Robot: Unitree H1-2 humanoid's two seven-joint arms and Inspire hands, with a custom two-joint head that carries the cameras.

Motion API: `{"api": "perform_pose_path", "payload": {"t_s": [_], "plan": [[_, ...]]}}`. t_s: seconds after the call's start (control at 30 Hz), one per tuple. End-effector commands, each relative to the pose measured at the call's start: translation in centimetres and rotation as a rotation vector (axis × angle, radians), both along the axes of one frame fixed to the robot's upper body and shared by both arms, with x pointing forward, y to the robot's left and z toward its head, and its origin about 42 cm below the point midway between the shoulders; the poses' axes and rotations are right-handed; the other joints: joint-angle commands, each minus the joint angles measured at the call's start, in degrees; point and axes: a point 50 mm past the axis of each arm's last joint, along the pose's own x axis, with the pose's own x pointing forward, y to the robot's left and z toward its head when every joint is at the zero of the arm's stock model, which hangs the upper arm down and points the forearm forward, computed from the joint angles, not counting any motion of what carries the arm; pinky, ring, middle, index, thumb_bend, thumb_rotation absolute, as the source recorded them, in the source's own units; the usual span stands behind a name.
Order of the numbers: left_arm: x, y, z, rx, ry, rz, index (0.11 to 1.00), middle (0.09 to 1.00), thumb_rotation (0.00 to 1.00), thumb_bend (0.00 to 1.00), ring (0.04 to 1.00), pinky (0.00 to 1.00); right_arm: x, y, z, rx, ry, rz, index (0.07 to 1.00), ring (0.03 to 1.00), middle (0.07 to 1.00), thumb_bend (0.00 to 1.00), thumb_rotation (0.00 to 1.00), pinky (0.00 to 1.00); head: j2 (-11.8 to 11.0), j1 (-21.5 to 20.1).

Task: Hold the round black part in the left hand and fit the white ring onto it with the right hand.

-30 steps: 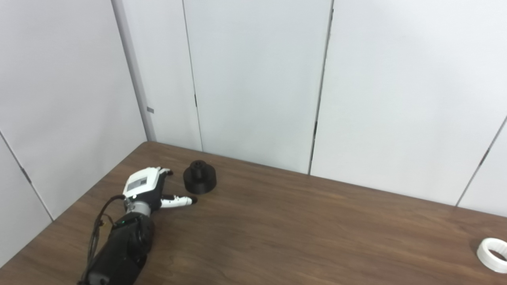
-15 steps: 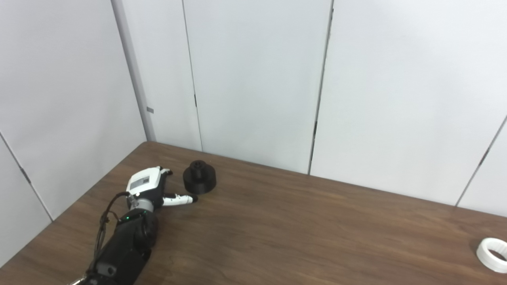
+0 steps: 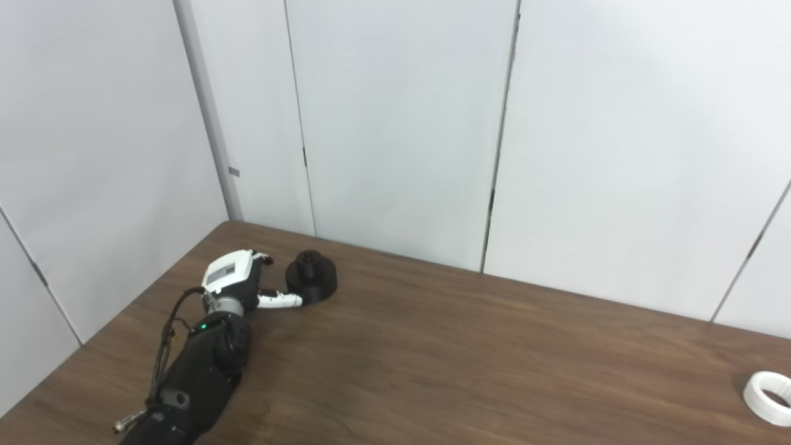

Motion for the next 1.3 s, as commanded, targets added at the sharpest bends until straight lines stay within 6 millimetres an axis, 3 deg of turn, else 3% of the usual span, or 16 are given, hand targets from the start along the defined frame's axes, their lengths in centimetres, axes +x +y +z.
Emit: {"api": "perform_pose_path", "payload": {"t_s": [0.0, 0.5, 1.27], "plan": [[1.9, 0.0, 3.4, 0.02, -0.096, -0.022, 0.838, 0.959, 0.54, 1.0, 1.0, 1.0, -0.7, -0.2, 0.3, -0.02, 0.012, -0.009, 0.997, 1.0, 0.948, 0.64, 1.0, 1.0, 0.1, -0.1], [4.1, -1.2, 2.7, -0.016, -0.045, -0.057, 0.845, 0.938, 0.54, 1.0, 0.984, 1.0, -0.9, 0.0, 0.5, 0.009, 0.008, -0.02, 1.0, 1.0, 0.946, 0.63, 1.0, 1.0, 0.5, -0.3], [5.2, -2.2, 1.8, -0.022, -0.049, -0.069, 0.826, 0.918, 0.52, 1.0, 0.955, 0.98, -1.0, 0.1, 0.7, 0.002, 0.008, -0.013, 1.0, 0.999, 0.941, 0.63, 1.0, 1.0, 1.0, -0.7]]}}
